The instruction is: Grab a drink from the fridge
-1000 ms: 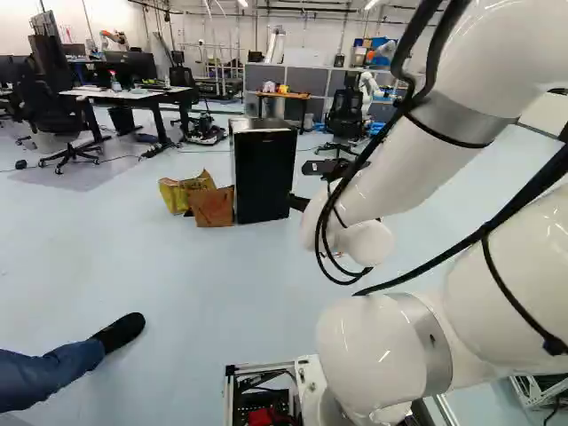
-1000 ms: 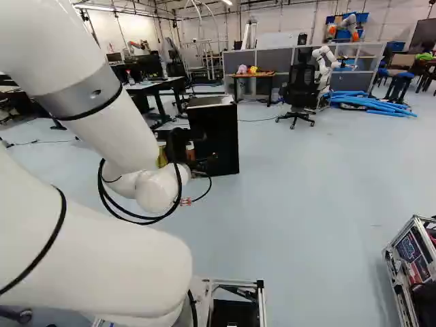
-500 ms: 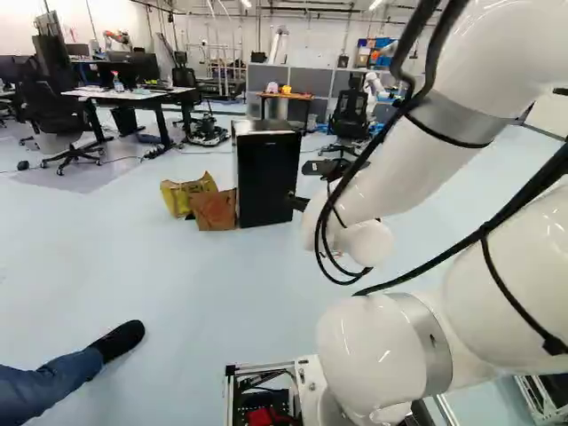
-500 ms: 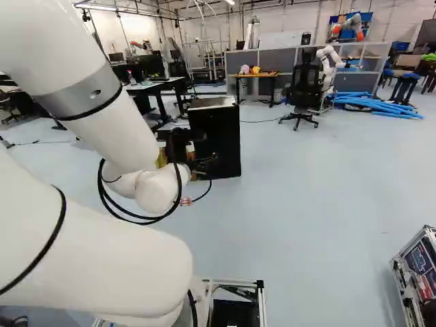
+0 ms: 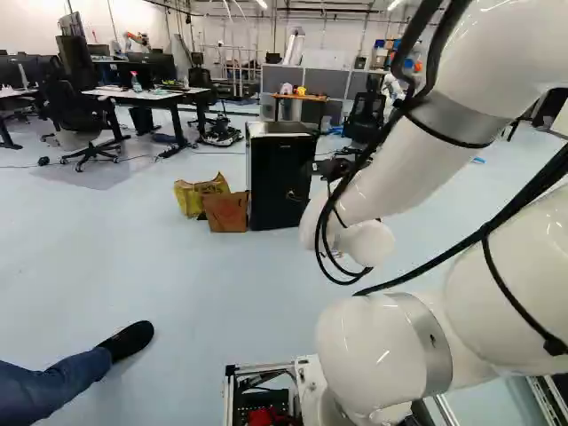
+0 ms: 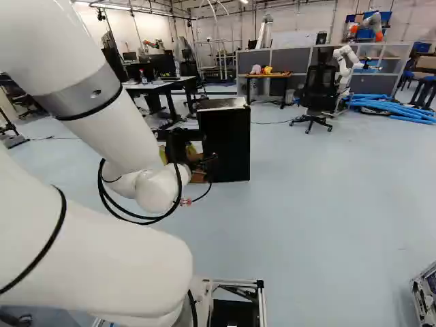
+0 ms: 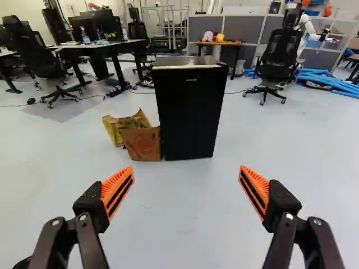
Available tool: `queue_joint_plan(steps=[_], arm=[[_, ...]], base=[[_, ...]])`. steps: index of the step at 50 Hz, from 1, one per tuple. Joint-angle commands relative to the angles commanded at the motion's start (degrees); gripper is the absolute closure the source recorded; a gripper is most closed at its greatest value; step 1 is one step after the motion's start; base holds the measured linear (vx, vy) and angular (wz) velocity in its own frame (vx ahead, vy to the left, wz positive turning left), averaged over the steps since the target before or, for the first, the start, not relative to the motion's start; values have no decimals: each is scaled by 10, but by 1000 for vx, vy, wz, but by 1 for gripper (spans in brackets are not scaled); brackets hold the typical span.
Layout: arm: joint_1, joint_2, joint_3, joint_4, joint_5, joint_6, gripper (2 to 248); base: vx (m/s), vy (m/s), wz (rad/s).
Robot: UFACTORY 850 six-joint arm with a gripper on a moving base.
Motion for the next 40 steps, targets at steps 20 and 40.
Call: queue_joint_plan(steps=[20, 40], arm=[[0, 0, 0, 0, 0, 0, 3], [0, 0, 0, 0, 0, 0, 3]], base=[[88, 42, 83], [92, 25, 0]])
